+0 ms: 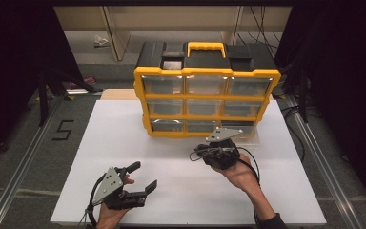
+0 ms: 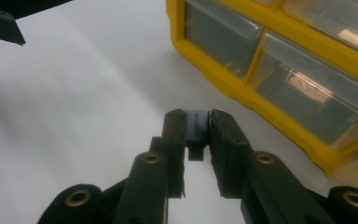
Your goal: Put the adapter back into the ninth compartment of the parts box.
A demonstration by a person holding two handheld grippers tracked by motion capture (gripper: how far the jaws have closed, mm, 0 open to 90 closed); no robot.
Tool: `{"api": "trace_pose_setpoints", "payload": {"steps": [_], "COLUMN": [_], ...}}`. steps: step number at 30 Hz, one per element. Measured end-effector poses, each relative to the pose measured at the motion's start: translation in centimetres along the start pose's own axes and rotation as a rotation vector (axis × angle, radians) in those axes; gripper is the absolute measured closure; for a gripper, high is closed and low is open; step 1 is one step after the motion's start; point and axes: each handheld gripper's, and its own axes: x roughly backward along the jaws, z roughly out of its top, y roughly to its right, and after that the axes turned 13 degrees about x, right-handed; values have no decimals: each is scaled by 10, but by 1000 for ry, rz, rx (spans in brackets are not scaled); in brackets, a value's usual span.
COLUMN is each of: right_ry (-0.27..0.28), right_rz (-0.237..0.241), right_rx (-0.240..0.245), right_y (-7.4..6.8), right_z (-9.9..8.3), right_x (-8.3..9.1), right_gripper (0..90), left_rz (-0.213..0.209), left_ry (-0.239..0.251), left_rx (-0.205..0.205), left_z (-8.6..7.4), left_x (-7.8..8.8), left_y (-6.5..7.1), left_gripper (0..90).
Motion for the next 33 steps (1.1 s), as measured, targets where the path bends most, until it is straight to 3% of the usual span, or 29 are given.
{"api": "trace_pose_setpoints", "payload": {"steps": [33], "right_ry": [73], "right_rz": [-122], "right_rx": [-117], "right_y": [51], "right_z": [-21], "right_x": [45], "right_gripper": [766], "left_rz": [0], "left_ry": [7], "left_rx": [-1], "left_z": [0], "left_x": [1], "left_y": [0], "left_gripper": [159]}}
